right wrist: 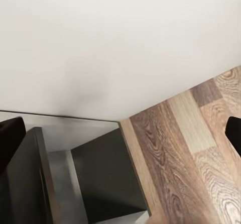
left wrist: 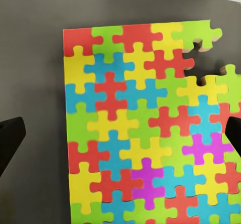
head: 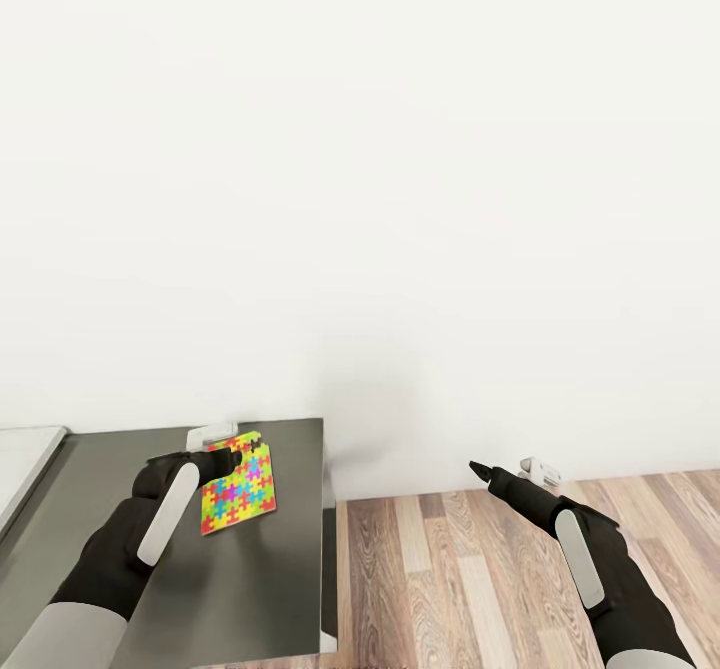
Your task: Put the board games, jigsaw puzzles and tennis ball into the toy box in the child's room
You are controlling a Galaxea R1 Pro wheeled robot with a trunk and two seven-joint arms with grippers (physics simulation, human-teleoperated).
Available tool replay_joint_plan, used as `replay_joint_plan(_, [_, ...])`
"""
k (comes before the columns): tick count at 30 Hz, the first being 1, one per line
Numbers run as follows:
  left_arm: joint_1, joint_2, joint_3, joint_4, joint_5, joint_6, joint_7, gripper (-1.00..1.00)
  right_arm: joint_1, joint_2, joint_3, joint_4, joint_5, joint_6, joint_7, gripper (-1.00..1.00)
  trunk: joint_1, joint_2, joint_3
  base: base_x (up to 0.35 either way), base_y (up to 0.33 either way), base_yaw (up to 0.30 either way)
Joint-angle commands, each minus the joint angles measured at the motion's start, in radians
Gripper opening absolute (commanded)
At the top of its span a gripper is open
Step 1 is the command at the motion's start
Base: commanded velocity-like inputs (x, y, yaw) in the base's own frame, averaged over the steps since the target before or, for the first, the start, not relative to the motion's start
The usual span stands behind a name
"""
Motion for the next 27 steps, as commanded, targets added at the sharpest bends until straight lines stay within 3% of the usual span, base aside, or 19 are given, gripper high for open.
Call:
replay_joint_plan(1, [-0.001,0.001,-0.003,-0.001,0.010,0.002,0.010,1.00,-0.001,0.001,-0.002,-0.001,-0.002,0.006,0.003,1.00,0.001,-0.002,-0.003,0.000,0.000,0.000])
replay_joint_plan(27, [-0.001,0.002,-0.003,0.000,0.011,0.002,0.009,1.00,-0.001,0.001,-0.002,0.000,-0.001,0.006,0.003,1.00,0.001,-0.002,-0.042,0.000,0.000,0.000])
